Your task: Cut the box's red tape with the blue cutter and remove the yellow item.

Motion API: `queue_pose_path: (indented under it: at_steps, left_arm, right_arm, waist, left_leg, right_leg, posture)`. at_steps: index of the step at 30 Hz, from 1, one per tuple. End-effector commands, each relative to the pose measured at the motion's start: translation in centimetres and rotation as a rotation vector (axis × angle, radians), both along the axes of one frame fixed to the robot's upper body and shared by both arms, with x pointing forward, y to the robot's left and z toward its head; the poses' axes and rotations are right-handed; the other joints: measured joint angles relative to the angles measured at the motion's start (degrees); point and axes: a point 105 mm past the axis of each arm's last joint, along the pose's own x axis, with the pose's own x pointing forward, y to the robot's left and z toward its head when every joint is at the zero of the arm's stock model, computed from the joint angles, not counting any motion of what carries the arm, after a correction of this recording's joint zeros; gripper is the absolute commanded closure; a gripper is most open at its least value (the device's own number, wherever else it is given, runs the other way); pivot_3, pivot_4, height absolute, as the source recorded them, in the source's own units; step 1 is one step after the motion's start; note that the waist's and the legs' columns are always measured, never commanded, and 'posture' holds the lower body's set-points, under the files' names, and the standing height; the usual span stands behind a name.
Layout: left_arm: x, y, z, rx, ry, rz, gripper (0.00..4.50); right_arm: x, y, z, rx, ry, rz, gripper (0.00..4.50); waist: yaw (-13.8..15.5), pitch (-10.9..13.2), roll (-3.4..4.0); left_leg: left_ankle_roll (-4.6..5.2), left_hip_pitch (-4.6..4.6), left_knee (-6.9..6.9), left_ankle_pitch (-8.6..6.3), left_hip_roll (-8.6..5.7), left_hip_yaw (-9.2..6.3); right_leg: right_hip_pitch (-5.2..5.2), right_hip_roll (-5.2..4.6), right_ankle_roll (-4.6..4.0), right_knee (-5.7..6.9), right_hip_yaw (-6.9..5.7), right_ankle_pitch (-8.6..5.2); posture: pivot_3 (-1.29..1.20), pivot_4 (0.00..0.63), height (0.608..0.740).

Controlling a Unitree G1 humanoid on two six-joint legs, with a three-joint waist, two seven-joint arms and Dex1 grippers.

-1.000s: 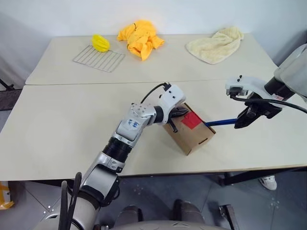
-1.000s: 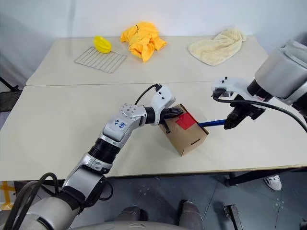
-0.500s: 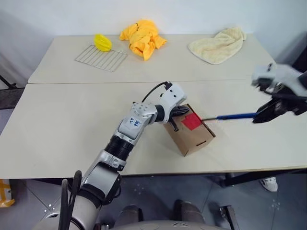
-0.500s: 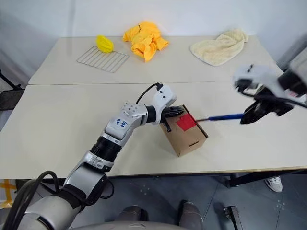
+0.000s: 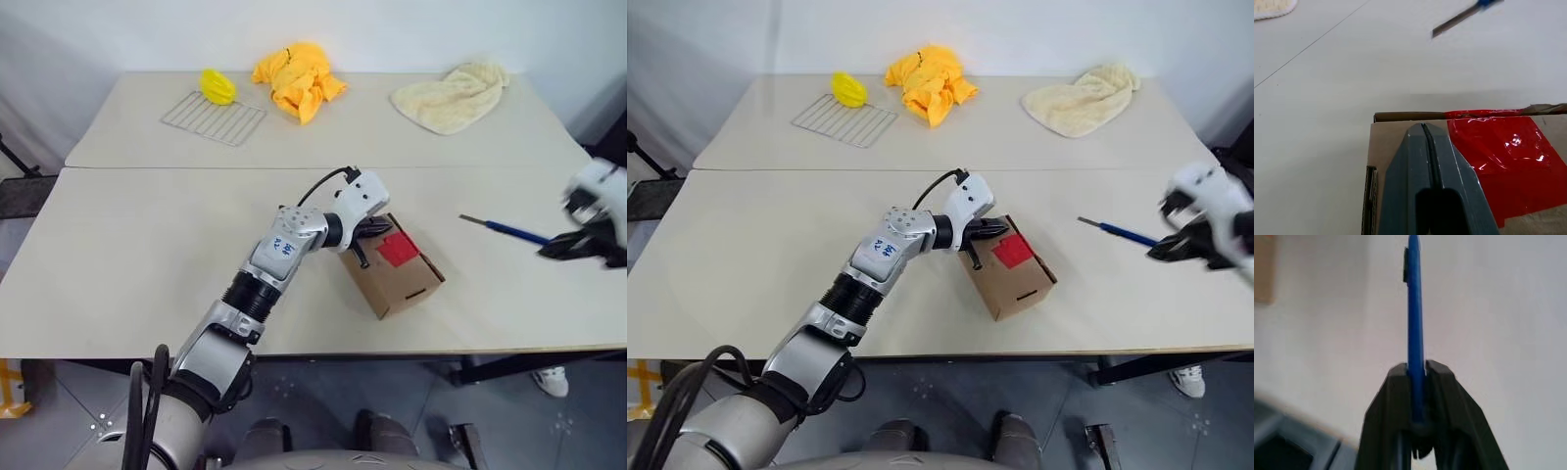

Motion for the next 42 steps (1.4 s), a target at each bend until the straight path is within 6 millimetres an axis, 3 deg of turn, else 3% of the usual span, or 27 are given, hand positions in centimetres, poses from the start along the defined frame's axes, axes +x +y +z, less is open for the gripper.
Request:
queue_pose_path:
  at_steps: [1, 6, 9, 12, 15, 18, 19, 22, 29, 33, 36, 42]
  left_arm:
    - [-0.4, -0.1, -1.9, 0.058, 0.050, -0.013, 4.50]
    - [-0.2, 0.2, -1.5, 0.061, 0.043, -0.010, 4.50]
    - [-0.1, 0.5, -1.3, 0.059, 0.032, 0.001, 4.50]
    - [0.1, 0.9, -1.0, 0.051, 0.027, 0.018, 4.50]
    - [0.4, 1.6, -0.4, 0.033, 0.023, 0.044, 4.50]
    - [0.8, 2.7, 0.9, -0.002, 0.009, 0.078, 4.50]
    - [0.9, 3.0, 1.2, -0.013, 0.007, 0.085, 4.50]
    - [0.9, 4.0, 2.8, -0.043, -0.006, 0.105, 4.50]
    - [0.8, 7.1, 5.1, -0.029, -0.034, 0.174, 4.50]
    - [0.1, 8.8, 5.2, 0.004, -0.028, 0.208, 4.50]
    - [-0.8, 9.5, 4.5, 0.038, 0.013, 0.217, 4.50]
    - [-3.2, 9.9, 0.6, 0.124, 0.155, 0.195, 4.50]
  right_arm:
    - [0.6, -1.7, -0.5, 0.012, -0.252, -0.138, 4.35]
    - [1.9, -2.8, -4.3, 0.141, -0.390, -0.315, 4.35]
    - [1.7, -2.5, -5.7, 0.168, -0.371, -0.340, 3.33]
    - [1.4, -1.8, -5.6, 0.179, -0.378, -0.312, 2.29]
    - [1.2, -1.2, -3.9, 0.202, -0.423, -0.271, 1.22]
    - [0.9, -1.2, -0.8, 0.170, -0.490, -0.208, 0.23]
    - [0.9, -1.3, -0.1, 0.157, -0.506, -0.197, 0.05]
    - [0.9, -0.5, 2.6, 0.133, -0.552, -0.125, 0.05]
    - [2.1, 2.7, 4.8, 0.140, -0.532, 0.047, 0.05]
    - [3.2, 4.6, 4.1, 0.136, -0.479, 0.128, 1.24]
    - [3.6, 5.9, 2.9, 0.129, -0.411, 0.197, 2.39]
    - [4.6, 7.1, -0.7, 0.055, -0.278, 0.301, 4.40]
  waist:
    - [0.4, -0.1, 0.17]
    - [-0.2, -0.1, 0.35]
    - [-0.2, -0.1, 0.36]
    - [-0.4, -0.2, 0.38]
    - [-0.6, -0.2, 0.38]
    - [-1.2, -0.2, 0.38]
    - [-1.4, -0.1, 0.39]
    - [-1.6, -0.1, 0.39]
    - [-1.6, -0.1, 0.37]
    - [-1.5, -0.1, 0.36]
    - [-1.4, -0.1, 0.35]
    - [-1.6, -0.1, 0.35]
  left_leg:
    - [0.01, -0.04, 0.02, 0.02, -0.03, 0.02]
    - [0.06, 0.07, -0.01, 0.05, -0.07, 0.18]
    - [0.07, 0.18, -0.09, 0.06, -0.07, 0.19]
    - [0.08, 0.18, -0.13, 0.06, -0.07, 0.23]
    - [0.08, 0.22, -0.19, 0.06, -0.07, 0.26]
    - [0.09, 0.24, -0.20, 0.06, -0.07, 0.26]
    - [0.09, 0.23, -0.21, 0.06, -0.07, 0.27]
    - [0.09, 0.23, -0.26, 0.06, -0.07, 0.28]
    - [0.09, 0.23, -0.32, 0.06, -0.07, 0.32]
    - [0.09, 0.23, -0.34, 0.07, -0.07, 0.31]
    - [0.09, 0.19, -0.31, 0.06, -0.07, 0.29]
    - [0.09, 0.17, -0.36, 0.06, -0.07, 0.30]
  right_leg:
    - [-0.07, 0.00, 0.00, 0.00, 0.03, 0.00]
    - [-0.04, 0.00, 0.04, -0.02, 0.20, 0.02]
    - [0.01, 0.00, 0.04, -0.03, 0.22, 0.02]
    - [0.00, 0.00, 0.04, -0.07, 0.24, 0.02]
    - [0.00, 0.01, 0.04, -0.07, 0.27, 0.02]
    - [0.00, 0.00, 0.04, -0.06, 0.29, 0.03]
    - [-0.01, 0.00, 0.04, -0.06, 0.30, 0.03]
    - [-0.04, 0.01, 0.04, -0.08, 0.31, 0.03]
    - [-0.07, 0.01, 0.04, -0.13, 0.33, 0.02]
    - [-0.08, 0.01, 0.04, -0.13, 0.32, 0.02]
    - [-0.08, 0.01, 0.05, -0.15, 0.30, 0.03]
    - [-0.10, 0.01, 0.05, -0.19, 0.28, 0.03]
  posture:
    - [0.00, 0.150, 0.740]
    - [0.00, 0.150, 0.740]
    - [0.00, 0.150, 0.740]
    - [0.00, 0.150, 0.740]
    - [0.00, 0.150, 0.740]
    - [0.00, 0.150, 0.740]
    - [0.00, 0.150, 0.740]
    - [0.00, 0.150, 0.740]
    - [0.00, 0.150, 0.740]
    - [0.00, 0.150, 0.740]
    - [0.00, 0.150, 0.740]
    - [0.00, 0.150, 0.740]
